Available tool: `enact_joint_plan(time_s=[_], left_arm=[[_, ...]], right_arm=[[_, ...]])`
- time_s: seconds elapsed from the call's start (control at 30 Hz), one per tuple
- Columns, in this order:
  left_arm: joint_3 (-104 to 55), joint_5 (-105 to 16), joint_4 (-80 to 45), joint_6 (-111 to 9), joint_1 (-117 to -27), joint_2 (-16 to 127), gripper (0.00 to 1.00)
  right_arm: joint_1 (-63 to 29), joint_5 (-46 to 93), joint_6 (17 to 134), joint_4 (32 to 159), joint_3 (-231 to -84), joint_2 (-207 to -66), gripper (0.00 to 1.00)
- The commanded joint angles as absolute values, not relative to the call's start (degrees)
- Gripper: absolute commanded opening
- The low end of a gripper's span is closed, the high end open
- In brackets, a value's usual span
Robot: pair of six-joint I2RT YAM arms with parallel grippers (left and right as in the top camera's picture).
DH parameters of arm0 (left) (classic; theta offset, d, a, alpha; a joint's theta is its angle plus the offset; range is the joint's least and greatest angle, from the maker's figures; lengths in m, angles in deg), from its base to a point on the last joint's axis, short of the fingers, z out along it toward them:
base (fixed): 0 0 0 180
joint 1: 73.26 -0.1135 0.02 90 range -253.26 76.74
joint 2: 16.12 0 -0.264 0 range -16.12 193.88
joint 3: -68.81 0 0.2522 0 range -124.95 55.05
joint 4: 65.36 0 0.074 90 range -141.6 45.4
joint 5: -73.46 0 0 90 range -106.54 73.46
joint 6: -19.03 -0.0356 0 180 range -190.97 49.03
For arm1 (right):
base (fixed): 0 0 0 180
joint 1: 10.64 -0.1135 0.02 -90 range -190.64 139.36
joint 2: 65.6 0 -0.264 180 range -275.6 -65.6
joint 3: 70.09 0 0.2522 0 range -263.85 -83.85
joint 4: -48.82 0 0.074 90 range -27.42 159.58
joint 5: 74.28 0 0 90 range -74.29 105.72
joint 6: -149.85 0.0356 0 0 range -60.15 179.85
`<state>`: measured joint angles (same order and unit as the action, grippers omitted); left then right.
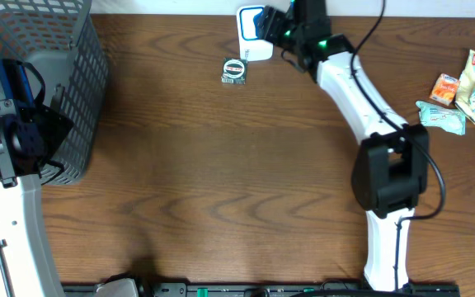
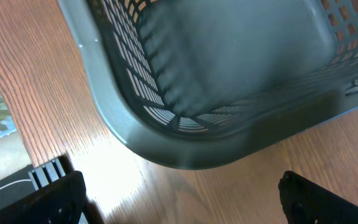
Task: Scan the item barcode
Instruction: 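Raise the tin up to the scanner window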
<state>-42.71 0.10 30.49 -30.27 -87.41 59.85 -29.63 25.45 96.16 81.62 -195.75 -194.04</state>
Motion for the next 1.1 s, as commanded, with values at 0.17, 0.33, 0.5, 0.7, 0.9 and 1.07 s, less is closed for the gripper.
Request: enact_joint_plan(time_s=[0.17, 0.33, 0.5, 0.7, 0.9, 1.07], left_arm=[[-42.62, 0.67, 30.62, -29.74, -87.72, 59.45, 0.98], [-42.62, 0.67, 30.62, -29.76, -87.72, 59.45, 0.98], [-42.62, 0.67, 30.62, -29.76, -87.72, 59.45, 0.98], [-42.62, 0.67, 30.62, -29.76, -87.72, 59.45, 0.98], [-42.62, 0.67, 30.62, -29.74, -87.72, 59.45, 0.98], [-42.62, 0.67, 30.62, -29.76, -87.72, 59.45, 0.97]], right_arm=[[-36.29, 22.96, 94.07, 83.74, -197.56, -200.79, 0.73], [-36.73, 22.63, 90.79, 93.10, -206.13, -203.00, 0.77], [-36.53, 18.63, 88.14, 105.06, -218.00, -204.92, 0.70], [-36.38, 13.26, 91.07, 104.81, -219.16, -205.01, 0.99], [-37.25, 14.26, 91.16, 102.69, -218.76, -205.95, 0.99], [-39.05, 14.11, 89.50, 101.19, -218.63, -209.27, 0.94]])
